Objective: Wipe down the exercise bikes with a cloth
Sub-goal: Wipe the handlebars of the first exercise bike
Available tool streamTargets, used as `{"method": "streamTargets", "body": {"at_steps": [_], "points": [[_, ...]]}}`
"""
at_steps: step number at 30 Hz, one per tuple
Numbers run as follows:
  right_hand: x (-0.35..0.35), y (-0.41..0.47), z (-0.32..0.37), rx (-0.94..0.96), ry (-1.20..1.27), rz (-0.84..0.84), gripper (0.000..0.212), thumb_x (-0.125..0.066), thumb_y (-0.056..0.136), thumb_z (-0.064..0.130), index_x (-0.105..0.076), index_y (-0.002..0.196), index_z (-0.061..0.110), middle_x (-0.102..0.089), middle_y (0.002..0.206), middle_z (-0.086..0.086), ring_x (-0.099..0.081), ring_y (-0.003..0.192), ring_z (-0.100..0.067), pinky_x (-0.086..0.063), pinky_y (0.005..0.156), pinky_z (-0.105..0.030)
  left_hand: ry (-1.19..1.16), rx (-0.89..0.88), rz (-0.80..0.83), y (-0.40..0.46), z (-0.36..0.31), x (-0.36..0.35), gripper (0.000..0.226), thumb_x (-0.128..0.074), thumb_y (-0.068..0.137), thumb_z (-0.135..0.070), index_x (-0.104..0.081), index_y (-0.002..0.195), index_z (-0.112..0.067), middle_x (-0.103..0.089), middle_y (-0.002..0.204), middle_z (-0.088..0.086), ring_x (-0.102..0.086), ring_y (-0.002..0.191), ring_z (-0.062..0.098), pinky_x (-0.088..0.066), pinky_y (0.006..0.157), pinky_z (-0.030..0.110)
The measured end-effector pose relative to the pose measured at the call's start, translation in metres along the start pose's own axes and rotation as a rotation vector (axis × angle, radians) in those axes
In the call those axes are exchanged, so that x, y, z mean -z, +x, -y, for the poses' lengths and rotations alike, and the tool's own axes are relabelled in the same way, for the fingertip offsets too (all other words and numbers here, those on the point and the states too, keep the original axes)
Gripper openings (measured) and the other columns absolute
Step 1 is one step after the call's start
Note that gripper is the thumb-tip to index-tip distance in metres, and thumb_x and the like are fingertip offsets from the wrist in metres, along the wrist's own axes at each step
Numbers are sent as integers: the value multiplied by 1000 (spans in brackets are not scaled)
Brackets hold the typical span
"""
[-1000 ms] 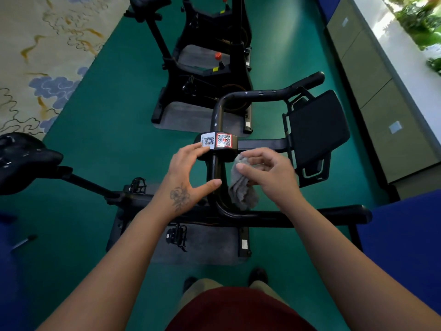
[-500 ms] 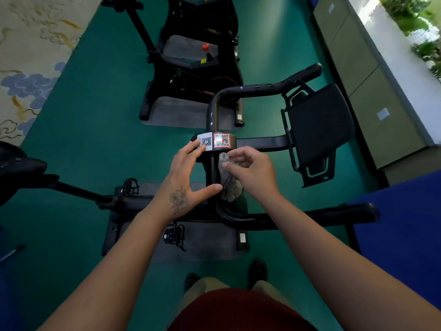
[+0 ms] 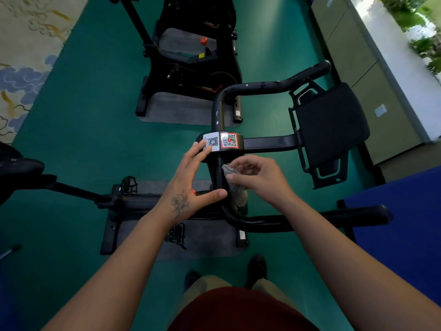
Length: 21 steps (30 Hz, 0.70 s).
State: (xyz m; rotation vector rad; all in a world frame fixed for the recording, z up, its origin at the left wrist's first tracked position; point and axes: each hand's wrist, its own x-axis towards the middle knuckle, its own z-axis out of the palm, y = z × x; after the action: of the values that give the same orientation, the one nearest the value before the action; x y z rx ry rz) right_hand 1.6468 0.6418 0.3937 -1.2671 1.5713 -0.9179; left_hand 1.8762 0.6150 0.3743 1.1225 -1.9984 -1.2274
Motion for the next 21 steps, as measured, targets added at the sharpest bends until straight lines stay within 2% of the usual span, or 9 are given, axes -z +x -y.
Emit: {"method": "streamTargets", "body": {"at_steps": [2,6,8,11,13,17,19,21], "points": [[-3,0,0,9,-14,-50,18,-91,79,21,-79,91,28,-77,89,-7,-70,82,-18,-62,80,-43,-15,1,1,0,1,1,104,-77,84,-69,-27,168,-32,-12,175,-22,-7,165,6,-26,129,62],[-14,3,2,42,-89,-169,19,-87,85,18,-76,92,32,-76,89,5,-68,85,-8,-52,79,-20,-22,7,5,1,2,2,105,-76,83,-71,-28,168,-32,-12,175,-22,-6,165,5,-27,128,63],[-16,2,2,56,-137,-188,20,-86,86,20,-75,92,35,-74,90,9,-67,87,-6,-50,79,-17,-20,0,0,1,3,2,106,-75,83,-73,-28,168,-32,-12,176,-21,-5,165,5,-27,128,64],[-12,1,4,70,-180,-153,23,-85,86,19,-74,91,38,-74,89,11,-67,86,-7,-53,81,-22,-39,-3,-1,1,4,1,106,-77,82,-72,-29,168,-31,-14,176,-20,-6,165,6,-27,128,63],[-6,0,5,74,-202,-83,27,-86,84,17,-73,89,40,-74,88,9,-68,86,-13,-56,82,-29,-59,-2,1,1,4,1,106,-78,82,-72,-30,167,-31,-14,175,-20,-6,165,6,-27,129,63],[3,-10,5,29,-215,32,23,-89,82,15,-77,89,34,-76,89,3,-70,86,-19,-60,82,-34,-66,-3,9,1,6,1,107,-81,80,-69,-29,167,-33,-13,175,-21,-6,165,6,-26,129,63],[-1,-12,3,43,-217,6,21,-88,82,15,-78,90,30,-76,88,5,-70,85,-17,-59,82,-35,-65,1,14,1,6,2,110,-81,78,-70,-29,167,-33,-12,176,-22,-5,165,5,-26,128,64],[-6,-9,2,47,-217,-60,23,-87,83,14,-76,87,34,-74,85,8,-68,83,-13,-58,81,-34,-67,7,26,1,6,3,113,-82,76,-73,-28,168,-34,-11,175,-23,-5,165,5,-26,128,64]]}}
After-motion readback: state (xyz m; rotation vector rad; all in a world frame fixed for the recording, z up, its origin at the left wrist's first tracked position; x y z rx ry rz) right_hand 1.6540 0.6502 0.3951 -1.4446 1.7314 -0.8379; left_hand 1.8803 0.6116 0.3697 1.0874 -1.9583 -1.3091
